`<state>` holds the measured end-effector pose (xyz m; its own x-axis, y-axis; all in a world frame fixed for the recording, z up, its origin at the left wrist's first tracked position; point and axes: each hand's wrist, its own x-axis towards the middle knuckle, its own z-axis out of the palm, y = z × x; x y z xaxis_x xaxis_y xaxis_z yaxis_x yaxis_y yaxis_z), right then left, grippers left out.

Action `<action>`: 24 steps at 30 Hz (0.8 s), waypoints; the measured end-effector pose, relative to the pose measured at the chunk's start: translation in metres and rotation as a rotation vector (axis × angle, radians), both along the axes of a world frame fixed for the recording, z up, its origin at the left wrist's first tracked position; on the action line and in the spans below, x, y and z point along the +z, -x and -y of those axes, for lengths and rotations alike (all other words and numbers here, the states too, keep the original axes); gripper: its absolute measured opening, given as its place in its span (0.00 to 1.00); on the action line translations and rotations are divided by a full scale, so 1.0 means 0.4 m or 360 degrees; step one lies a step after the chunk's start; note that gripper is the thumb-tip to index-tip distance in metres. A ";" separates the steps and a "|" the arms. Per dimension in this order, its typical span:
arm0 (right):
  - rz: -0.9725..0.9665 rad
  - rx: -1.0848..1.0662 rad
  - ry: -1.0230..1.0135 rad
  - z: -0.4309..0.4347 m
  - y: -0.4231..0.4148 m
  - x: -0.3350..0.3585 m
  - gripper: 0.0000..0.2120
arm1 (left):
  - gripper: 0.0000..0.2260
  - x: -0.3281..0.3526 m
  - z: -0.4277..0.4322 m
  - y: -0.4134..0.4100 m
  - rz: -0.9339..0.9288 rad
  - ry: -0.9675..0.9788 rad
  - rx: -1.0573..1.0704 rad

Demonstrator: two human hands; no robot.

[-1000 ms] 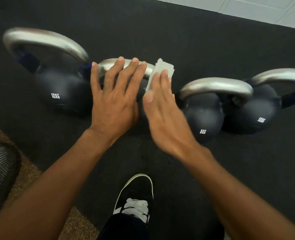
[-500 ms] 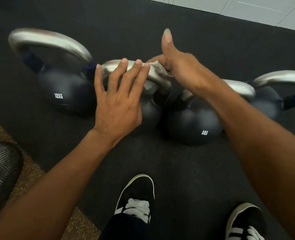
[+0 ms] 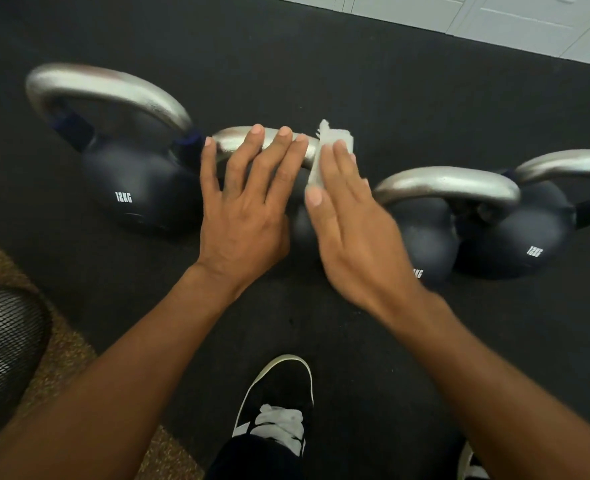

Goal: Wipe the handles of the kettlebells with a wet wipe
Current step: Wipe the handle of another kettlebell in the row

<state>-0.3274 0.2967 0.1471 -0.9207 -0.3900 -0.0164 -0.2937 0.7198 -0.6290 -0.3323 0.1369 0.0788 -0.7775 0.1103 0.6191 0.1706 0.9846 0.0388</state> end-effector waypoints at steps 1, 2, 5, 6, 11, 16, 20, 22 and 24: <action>-0.0038 0.0028 -0.0062 0.001 -0.013 -0.022 0.32 | 0.26 -0.001 0.002 0.000 0.0018 0.0006 0.0002; -0.0086 0.0046 -0.0133 0.004 -0.021 -0.039 0.34 | 0.25 -0.001 0.003 0.000 0.0044 0.0014 0.0001; -0.0257 0.0009 -0.0310 0.018 -0.028 -0.076 0.35 | 0.25 0.005 0.007 -0.001 0.0097 0.0021 -0.0007; -0.0290 -0.0005 -0.0346 0.020 -0.028 -0.084 0.35 | 0.25 0.006 0.007 -0.001 0.0105 0.0018 -0.0010; -0.0208 -0.0009 -0.0108 0.007 0.024 -0.030 0.30 | 0.25 0.007 0.001 -0.005 0.0035 -0.0043 0.0002; 0.0452 -0.0108 0.0255 -0.017 0.207 0.109 0.32 | 0.31 0.018 -0.010 -0.013 0.0035 -0.0034 0.0020; 0.1165 0.0069 0.0486 -0.012 0.357 0.105 0.42 | 0.30 0.017 -0.010 -0.010 0.0006 -0.0030 0.0022; 0.1397 0.0191 0.0392 -0.002 0.403 0.096 0.45 | 0.30 0.014 -0.007 -0.007 0.0001 -0.0029 0.0015; 0.1573 0.0331 0.0286 0.010 0.428 0.087 0.46 | 0.31 0.012 -0.006 -0.007 -0.0004 -0.0022 0.0012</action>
